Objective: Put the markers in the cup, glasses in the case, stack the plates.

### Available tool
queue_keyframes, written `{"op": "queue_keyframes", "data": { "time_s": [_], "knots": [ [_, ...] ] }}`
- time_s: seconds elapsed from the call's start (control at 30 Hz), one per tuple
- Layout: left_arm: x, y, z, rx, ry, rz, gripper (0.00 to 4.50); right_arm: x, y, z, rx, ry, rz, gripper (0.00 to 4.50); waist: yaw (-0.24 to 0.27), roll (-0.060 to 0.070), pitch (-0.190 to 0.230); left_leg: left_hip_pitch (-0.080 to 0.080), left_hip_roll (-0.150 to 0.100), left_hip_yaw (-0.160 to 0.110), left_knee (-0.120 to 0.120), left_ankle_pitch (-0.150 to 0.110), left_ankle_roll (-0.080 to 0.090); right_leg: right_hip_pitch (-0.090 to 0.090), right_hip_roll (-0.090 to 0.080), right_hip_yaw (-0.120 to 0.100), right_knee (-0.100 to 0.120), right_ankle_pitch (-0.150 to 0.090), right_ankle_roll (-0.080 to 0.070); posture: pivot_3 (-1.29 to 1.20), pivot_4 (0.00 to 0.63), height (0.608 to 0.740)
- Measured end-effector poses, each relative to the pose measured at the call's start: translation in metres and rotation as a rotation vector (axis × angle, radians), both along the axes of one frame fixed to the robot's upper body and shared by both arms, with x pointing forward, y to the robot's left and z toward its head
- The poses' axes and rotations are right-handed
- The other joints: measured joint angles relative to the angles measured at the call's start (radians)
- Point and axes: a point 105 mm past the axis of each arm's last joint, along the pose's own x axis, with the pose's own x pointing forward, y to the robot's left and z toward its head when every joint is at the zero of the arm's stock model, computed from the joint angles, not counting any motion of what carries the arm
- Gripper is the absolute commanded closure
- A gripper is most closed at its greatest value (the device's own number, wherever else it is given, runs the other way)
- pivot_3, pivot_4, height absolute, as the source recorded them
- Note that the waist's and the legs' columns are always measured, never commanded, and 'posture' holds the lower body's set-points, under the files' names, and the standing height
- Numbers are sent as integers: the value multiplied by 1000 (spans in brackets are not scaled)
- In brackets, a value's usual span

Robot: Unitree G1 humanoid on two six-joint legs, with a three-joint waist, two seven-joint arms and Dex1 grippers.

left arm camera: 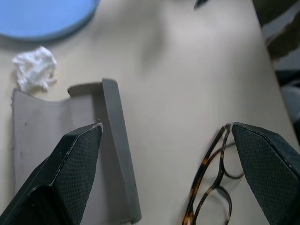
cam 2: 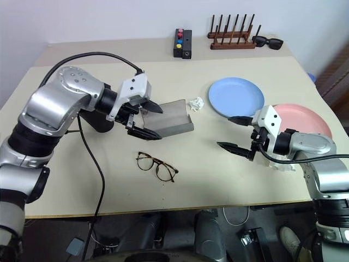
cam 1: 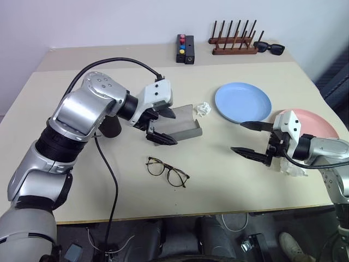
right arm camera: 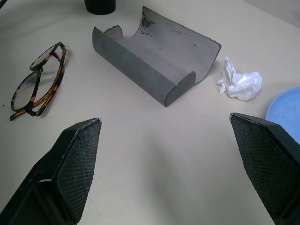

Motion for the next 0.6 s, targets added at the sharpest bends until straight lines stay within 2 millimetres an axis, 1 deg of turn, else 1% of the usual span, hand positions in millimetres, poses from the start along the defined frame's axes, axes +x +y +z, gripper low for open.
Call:
{"op": "queue_keyframes", "data": {
  "time_s": [0.2,0.37,0.5,0.6],
  "knots": [
    [14,4,-9,81,31,85,14,0,0,-1,1,3,-6,0,0,0,0,0,0,0,0,0,0,0,0,0,0,0,0,0,150,740],
    [26,-3,-11,108,56,130,14,-1,0,-3,5,3,-12,0,1,0,0,0,0,0,0,0,0,0,0,0,0,0,0,0,150,740],
    [29,-9,-22,123,92,131,14,-1,2,-2,7,-4,-13,0,-1,0,0,0,0,0,0,0,0,0,0,0,0,0,0,0,150,740],
    [30,-7,-25,132,103,142,14,-1,2,-2,6,-4,-15,0,-1,0,0,0,0,0,0,0,0,0,0,0,0,0,0,0,150,740]
  ]
}}
